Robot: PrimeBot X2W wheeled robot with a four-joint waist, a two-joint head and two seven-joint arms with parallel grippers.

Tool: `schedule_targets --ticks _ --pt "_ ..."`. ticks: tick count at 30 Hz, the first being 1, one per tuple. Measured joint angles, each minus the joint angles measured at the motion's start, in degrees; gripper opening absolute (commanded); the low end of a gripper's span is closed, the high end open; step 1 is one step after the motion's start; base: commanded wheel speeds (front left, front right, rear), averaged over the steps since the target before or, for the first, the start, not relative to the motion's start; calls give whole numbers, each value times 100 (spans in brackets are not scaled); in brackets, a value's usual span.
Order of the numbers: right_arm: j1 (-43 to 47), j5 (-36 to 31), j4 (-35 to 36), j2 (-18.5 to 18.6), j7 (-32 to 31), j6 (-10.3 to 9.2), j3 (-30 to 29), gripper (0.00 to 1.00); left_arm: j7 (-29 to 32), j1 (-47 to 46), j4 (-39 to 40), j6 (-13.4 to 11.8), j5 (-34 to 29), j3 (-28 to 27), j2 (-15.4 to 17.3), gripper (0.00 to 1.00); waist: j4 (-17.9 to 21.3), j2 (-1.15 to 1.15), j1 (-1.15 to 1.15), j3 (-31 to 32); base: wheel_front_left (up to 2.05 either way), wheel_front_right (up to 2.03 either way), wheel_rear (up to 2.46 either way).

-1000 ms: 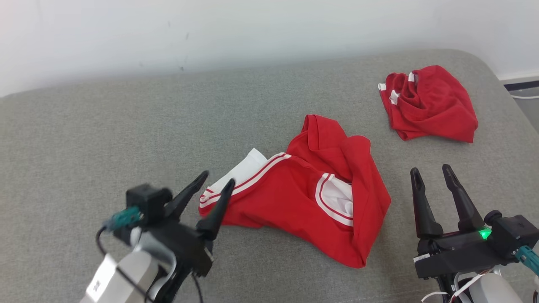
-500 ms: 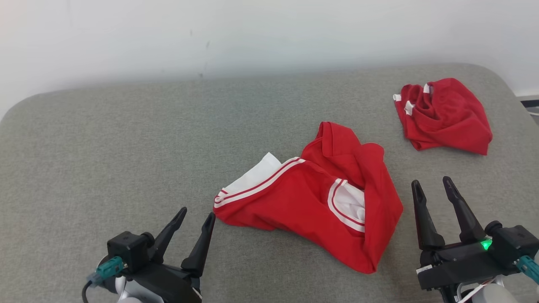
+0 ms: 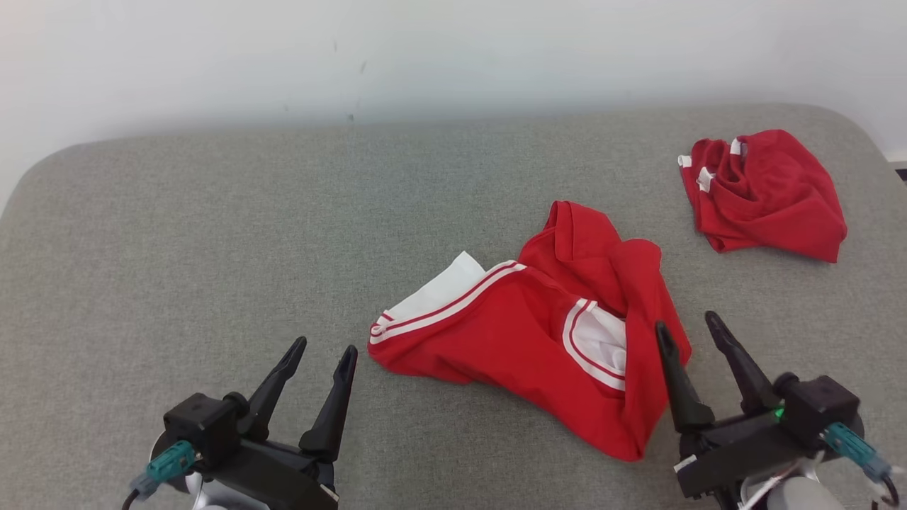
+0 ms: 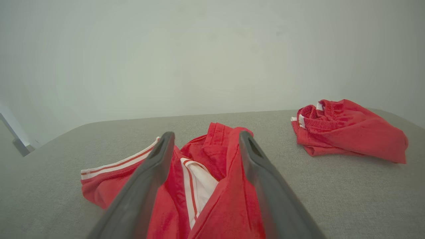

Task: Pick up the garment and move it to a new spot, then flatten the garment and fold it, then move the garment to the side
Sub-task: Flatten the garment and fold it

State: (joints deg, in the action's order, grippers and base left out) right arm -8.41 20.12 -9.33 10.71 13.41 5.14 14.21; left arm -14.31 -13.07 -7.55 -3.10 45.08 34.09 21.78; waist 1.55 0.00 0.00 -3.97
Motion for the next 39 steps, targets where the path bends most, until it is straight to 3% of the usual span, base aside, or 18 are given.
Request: schedule_targets --ticks 17,33,35,36,39 --pt "-1290 -370 -991 88 -911 122 665 100 0 3 236 19 -243 -41 -147 100 -363 0 0 -246 0 0 0" --pt "-1878 -437 -1985 121 -1695 145 769 100 0 7 226 115 -292 -192 -218 100 -715 0 1 -340 0 0 0" --pt "-1929 -402 -2087 111 -1752 151 764 92 0 13 226 116 -300 -212 -219 100 -719 0 1 -340 0 0 0" --pt "-1936 -391 -2130 112 -1792 151 760 80 0 19 226 116 -300 -224 -219 100 -720 0 0 -340 0 0 0" --pt "-1954 -364 -2292 113 -1844 151 758 62 0 37 226 119 -307 -252 -218 100 -723 0 0 -342 0 0 0"
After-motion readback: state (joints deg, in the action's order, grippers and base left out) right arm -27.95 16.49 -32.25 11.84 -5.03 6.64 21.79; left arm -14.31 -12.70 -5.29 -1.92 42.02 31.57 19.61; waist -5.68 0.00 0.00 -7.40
